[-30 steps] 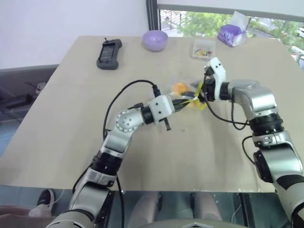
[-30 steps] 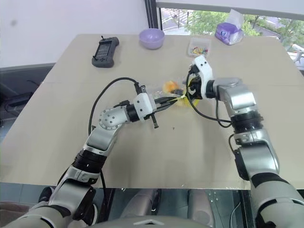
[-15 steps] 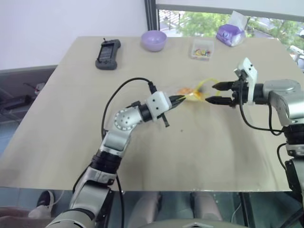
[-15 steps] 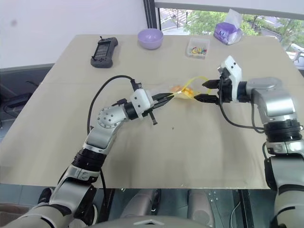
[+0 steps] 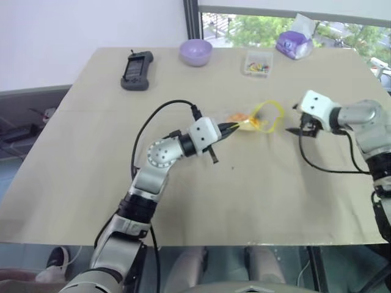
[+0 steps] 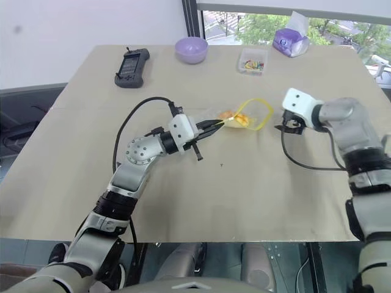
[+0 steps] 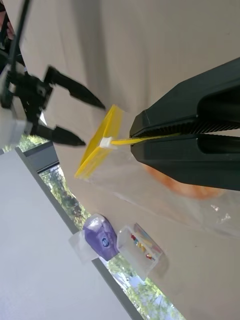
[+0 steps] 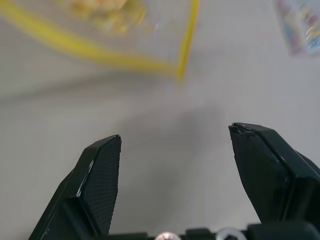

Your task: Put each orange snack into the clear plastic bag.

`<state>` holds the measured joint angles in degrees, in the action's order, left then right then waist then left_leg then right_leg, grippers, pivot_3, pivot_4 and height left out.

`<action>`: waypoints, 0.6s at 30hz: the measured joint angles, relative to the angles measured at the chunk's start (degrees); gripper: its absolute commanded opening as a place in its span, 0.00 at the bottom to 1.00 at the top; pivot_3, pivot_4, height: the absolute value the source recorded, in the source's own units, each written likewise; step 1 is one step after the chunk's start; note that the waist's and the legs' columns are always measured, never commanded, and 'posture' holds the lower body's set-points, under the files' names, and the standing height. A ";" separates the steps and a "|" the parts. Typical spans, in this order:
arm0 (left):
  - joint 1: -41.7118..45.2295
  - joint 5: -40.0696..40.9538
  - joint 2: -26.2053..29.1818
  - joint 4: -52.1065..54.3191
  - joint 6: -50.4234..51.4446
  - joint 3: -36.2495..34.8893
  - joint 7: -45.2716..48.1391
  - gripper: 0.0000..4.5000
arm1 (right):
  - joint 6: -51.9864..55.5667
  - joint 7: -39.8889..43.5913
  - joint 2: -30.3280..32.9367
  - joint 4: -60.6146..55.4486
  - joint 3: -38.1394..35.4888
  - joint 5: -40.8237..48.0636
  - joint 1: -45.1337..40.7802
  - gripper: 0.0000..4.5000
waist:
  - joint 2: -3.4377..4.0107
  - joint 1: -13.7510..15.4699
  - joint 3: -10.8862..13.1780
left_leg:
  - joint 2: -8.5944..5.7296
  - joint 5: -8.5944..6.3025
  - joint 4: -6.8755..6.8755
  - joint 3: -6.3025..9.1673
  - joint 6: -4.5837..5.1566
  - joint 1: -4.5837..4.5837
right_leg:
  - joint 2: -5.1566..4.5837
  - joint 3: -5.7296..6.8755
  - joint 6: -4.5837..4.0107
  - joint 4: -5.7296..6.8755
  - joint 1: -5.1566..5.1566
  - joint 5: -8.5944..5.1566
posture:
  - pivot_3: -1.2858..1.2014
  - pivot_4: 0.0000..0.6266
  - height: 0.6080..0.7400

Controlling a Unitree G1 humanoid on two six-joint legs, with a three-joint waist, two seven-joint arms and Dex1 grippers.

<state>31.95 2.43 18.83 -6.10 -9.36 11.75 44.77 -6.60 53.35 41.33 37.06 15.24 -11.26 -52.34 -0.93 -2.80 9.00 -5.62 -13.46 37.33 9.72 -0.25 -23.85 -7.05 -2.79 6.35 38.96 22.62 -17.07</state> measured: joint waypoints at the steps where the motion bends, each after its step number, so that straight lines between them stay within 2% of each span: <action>1: 0.01 0.00 0.00 0.00 0.03 0.00 0.00 0.00 | -1.08 -0.56 -0.69 0.57 0.10 -0.37 -0.35 0.83 | 0.00 0.07 0.00 | 0.00 0.00 0.00 0.00 0.00 0.00 | 0.00 0.00 0.00 -0.01 0.00 0.00 | 0.52 0.24 1.00; 4: 0.01 -0.01 -0.01 0.00 0.10 0.01 0.00 0.00 | -4.08 -2.28 -2.60 2.37 0.14 -1.05 -1.52 0.83 | 0.00 0.23 0.00 | 0.00 0.00 0.01 0.00 0.00 0.00 | -0.02 -0.01 0.00 -0.01 -0.01 0.00 | 0.52 0.24 1.00; 8: 0.00 -0.01 0.15 0.00 0.15 -0.01 -0.01 0.00 | -10.33 -1.94 -3.71 3.26 0.21 -1.15 -2.21 0.61 | 0.00 0.34 0.00 | -0.01 0.00 0.01 0.04 0.00 -0.01 | -0.02 0.02 0.00 -0.02 -0.02 0.00 | 0.52 0.24 1.00; 13: -0.04 -0.01 0.20 0.00 0.18 -0.01 -0.05 0.00 | -13.95 -0.85 -3.67 4.88 0.22 -1.64 -2.21 0.06 | 0.00 0.31 0.00 | -0.01 0.00 0.01 0.04 0.00 -0.01 | -0.01 0.02 0.00 -0.02 -0.02 0.00 | 0.52 0.24 1.00; 14: -0.03 -0.01 0.20 0.00 0.18 -0.01 -0.05 0.00 | -14.16 -0.76 -3.66 4.96 0.22 -1.67 -2.21 0.00 | 0.00 0.28 0.00 | -0.01 0.00 0.01 0.04 0.00 -0.01 | 0.00 0.02 0.00 -0.02 -0.02 0.00 | 0.52 0.24 1.00; 18: -0.03 -0.01 0.20 0.00 0.18 -0.01 -0.05 0.00 | -15.08 -0.16 -3.26 6.07 0.22 -1.97 -2.21 0.00 | 0.00 0.21 0.00 | -0.01 0.00 0.01 0.03 0.00 0.00 | 0.00 0.02 0.00 -0.01 -0.02 0.00 | 0.52 0.24 1.00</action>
<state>31.92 2.42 19.02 -6.10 -9.17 11.74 44.72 -21.69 53.19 38.07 43.12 15.46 -13.23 -54.55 -0.93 -2.59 9.00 -5.64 -13.45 37.34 9.75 -0.25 -23.85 -7.05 -2.77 6.35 38.95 22.60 -17.07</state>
